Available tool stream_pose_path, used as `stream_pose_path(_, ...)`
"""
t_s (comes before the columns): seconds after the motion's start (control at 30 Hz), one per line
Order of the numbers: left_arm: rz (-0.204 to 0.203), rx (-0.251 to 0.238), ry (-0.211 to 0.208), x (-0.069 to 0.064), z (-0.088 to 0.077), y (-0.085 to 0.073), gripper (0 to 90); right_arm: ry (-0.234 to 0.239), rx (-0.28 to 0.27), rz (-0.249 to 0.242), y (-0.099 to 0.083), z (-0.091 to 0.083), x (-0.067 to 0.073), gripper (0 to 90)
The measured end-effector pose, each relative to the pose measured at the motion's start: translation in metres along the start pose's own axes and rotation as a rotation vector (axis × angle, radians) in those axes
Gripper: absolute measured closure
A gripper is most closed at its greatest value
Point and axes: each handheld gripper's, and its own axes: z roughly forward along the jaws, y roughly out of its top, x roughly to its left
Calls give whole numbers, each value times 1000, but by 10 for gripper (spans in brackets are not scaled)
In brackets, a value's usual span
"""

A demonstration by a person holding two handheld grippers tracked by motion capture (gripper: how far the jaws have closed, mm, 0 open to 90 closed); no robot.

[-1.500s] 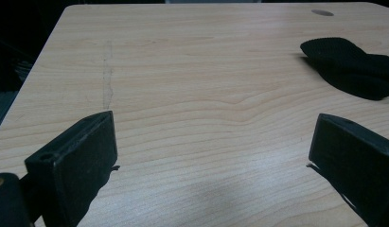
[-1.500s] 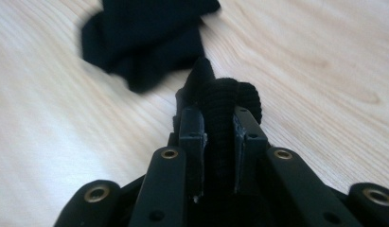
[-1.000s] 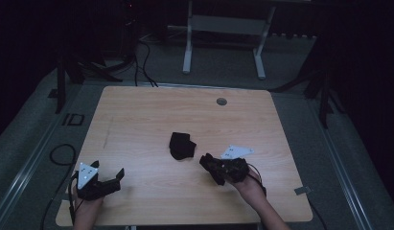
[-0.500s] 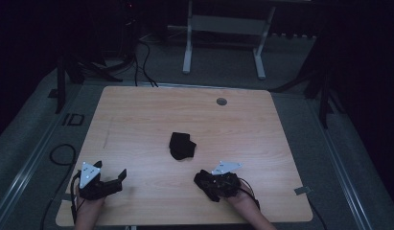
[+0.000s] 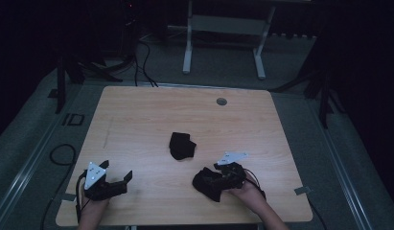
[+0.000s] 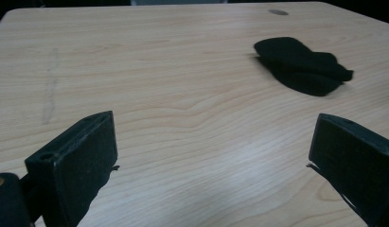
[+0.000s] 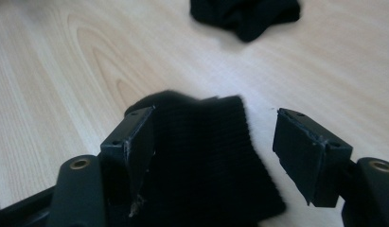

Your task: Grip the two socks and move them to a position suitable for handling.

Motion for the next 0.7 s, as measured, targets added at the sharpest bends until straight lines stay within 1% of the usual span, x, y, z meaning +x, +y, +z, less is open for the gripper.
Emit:
stream_pose_path(0.03,4,2,-7,-2,0,0,21,10,8,-4,-2,3,1,307)
stream_pose_path(0.07,5,1,-13,-4,1,1,21,2,21,-12,-3,6,3,317)
stream_pose_path(0.1,14,5,-22,-6,2,1,21,-3,36,-24,-5,9,4,342)
stream_pose_path(0.13,17,7,-33,-8,3,1,21,-7,47,-39,-7,11,6,412)
stream_pose_path(0.17,24,9,-45,-11,4,2,21,-21,49,-63,-9,12,8,505)
stream_pose_path(0.2,27,13,-55,-14,5,2,21,-8,51,-68,-10,13,9,600)
stream_pose_path(0.23,27,13,-55,-14,5,2,21,-8,51,-68,-10,13,9,600)
stream_pose_path(0.27,25,21,-89,-20,8,3,21,6,49,-63,-10,13,11,657)
stream_pose_path(0.3,26,28,-103,-22,10,4,21,-17,47,-86,-10,12,17,708)
stream_pose_path(0.33,25,39,-120,-26,12,5,21,-23,53,-88,-9,12,18,722)
stream_pose_path(0.37,25,47,-150,-29,14,5,28,-20,53,-80,-8,12,18,729)
stream_pose_path(0.4,36,51,-172,-33,15,6,59,-13,48,-81,-6,11,18,730)
stream_pose_path(0.47,64,61,-217,-42,20,7,62,-9,21,-90,-3,5,21,731)
stream_pose_path(0.5,87,70,-246,-47,22,7,63,3,1,-95,0,1,22,731)
stream_pose_path(0.53,109,77,-263,-52,24,8,71,20,-25,-97,3,-4,25,731)
stream_pose_path(0.57,124,82,-281,-57,26,8,121,30,-48,-105,7,-10,28,730)
stream_pose_path(0.6,138,83,-316,-62,29,9,180,44,-60,-113,11,-15,31,730)
stream_pose_path(0.63,150,83,-336,-67,31,10,188,54,-75,-121,15,-21,34,730)
stream_pose_path(0.67,156,78,-359,-72,33,12,233,67,-96,-126,18,-26,37,730)
stream_pose_path(0.7,163,68,-393,-77,35,14,311,89,-110,-126,22,-30,40,729)
